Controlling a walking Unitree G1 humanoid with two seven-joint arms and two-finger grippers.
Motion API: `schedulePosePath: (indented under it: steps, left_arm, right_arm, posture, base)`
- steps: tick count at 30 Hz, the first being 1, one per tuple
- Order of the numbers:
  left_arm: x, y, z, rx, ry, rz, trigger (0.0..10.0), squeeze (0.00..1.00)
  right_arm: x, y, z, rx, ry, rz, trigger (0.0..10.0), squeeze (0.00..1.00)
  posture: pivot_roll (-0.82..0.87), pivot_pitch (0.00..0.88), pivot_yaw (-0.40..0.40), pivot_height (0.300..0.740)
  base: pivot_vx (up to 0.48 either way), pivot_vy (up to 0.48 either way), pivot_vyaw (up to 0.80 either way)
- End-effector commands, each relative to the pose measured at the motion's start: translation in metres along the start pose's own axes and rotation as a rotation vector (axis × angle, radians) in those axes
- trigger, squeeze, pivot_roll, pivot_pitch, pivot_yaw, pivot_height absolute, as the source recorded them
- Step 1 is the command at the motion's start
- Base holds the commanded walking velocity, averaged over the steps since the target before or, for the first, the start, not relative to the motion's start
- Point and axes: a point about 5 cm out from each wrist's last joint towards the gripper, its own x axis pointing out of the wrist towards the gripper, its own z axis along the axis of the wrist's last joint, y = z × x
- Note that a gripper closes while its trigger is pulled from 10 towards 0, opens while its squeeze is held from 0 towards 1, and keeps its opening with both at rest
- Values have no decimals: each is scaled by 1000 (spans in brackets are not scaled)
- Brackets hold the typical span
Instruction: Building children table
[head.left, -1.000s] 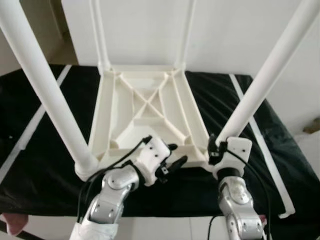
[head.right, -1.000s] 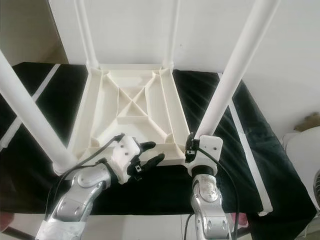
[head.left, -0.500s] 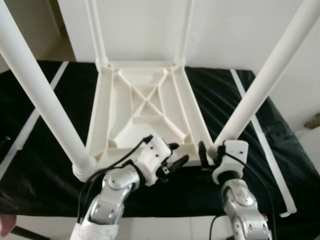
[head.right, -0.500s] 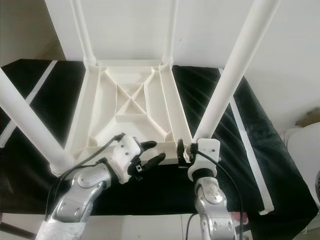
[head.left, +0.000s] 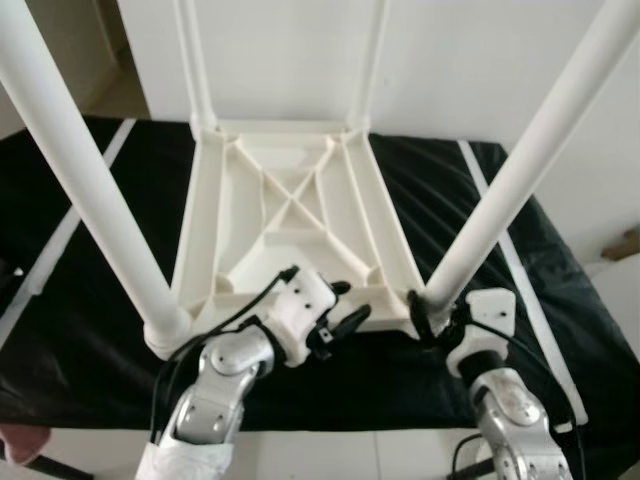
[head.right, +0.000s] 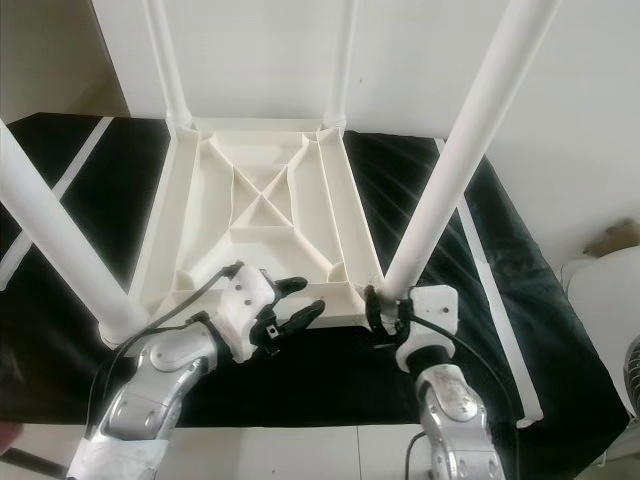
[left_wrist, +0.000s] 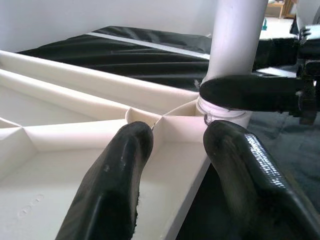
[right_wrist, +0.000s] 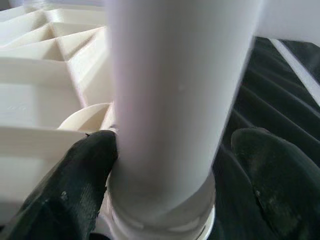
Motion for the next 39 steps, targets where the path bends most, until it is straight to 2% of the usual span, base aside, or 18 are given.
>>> schedulePosePath:
  steps: [1, 3, 5, 9, 15, 16, 17, 18, 19, 30, 31, 32, 33, 34, 35, 39]
  left_arm:
    - [-6, 7, -6, 5, 32, 95, 10000, 0]
    - [-8, 9, -7, 13, 37, 88, 10000, 0]
    - [-11, 11, -7, 37, 42, 75, 10000, 0]
    - [-12, 8, -7, 46, 41, 38, 10000, 0]
    - [-12, 3, -7, 53, 38, 0, 10000, 0]
    - [-10, 1, -6, 67, 37, -23, 10000, 0]
    - [-8, -1, -5, 78, 37, -40, 10000, 0]
    - [-8, -1, -5, 78, 37, -40, 10000, 0]
    - [-7, -2, -5, 81, 38, -55, 10000, 0]
    - [-7, -3, -7, 108, 47, -93, 10000, 0]
    - [-7, -2, -7, 114, 48, -95, 10000, 0]
    - [-6, -2, -7, 117, 49, -97, 10000, 0]
    - [-6, -1, -7, 123, 47, -97, 10000, 0]
    - [-6, -1, -7, 123, 47, -97, 10000, 0]
    - [-6, 0, -6, 125, 46, -96, 10000, 0]
    - [-5, 4, -5, 137, 43, -85, 10000, 0]
  right_arm:
    - [-2, -6, -2, -2, -2, 57, 10000, 0]
    - [-2, -7, 0, -5, -10, 95, 10000, 0]
    - [0, -8, 4, -11, -22, 186, 10000, 0]
    - [4, -11, 6, -44, -17, 261, 10000, 0]
    - [9, -13, 7, -78, -11, 315, 10000, 0]
    - [13, -14, 6, -94, -5, 343, 5373, 0]
    - [16, -16, 5, -108, 0, 356, 2824, 0]
    - [16, -16, 5, -108, 0, 356, 2824, 0]
    - [18, -17, 4, -115, 2, 370, 0, 0]
    - [20, -16, -2, -101, 16, 419, 0, 0]
    - [20, -16, -2, -96, 16, 419, 2039, 0]
    - [20, -15, -2, -93, 17, 420, 2039, 0]
    - [21, -15, -1, -89, 14, 414, 4863, 0]
    - [21, -15, -1, -89, 14, 414, 4863, 0]
    - [21, -15, -1, -89, 10, 405, 10000, 0]
    - [21, -15, 1, -83, -5, 355, 10000, 0]
  posture:
    - [-118, 83, -48, 740]
    - [-120, 81, -41, 740]
    - [-127, 78, -35, 740]
    - [-146, 69, -25, 740]
    - [-169, 63, -11, 740]
    - [-172, 61, -7, 740]
    - [-172, 66, -10, 740]
    - [-172, 66, -10, 740]
    - [-173, 65, -11, 740]
    - [-175, 61, 1, 740]
    - [-172, 60, 6, 740]
    - [-172, 59, 7, 740]
    - [-174, 61, 12, 740]
    - [-174, 61, 12, 740]
    - [-174, 61, 13, 740]
    - [-177, 66, 18, 740]
  base:
    - [0, 0, 0]
    - [0, 0, 0]
    - [0, 0, 0]
    - [0, 0, 0]
    - [0, 0, 0]
    - [0, 0, 0]
    - [0, 0, 0]
    - [0, 0, 0]
    - [0, 0, 0]
    - [0, 0, 0]
    - [0, 0, 0]
    - [0, 0, 0]
    - [0, 0, 0]
    - [0, 0, 0]
    - [0, 0, 0]
    - [0, 0, 0]
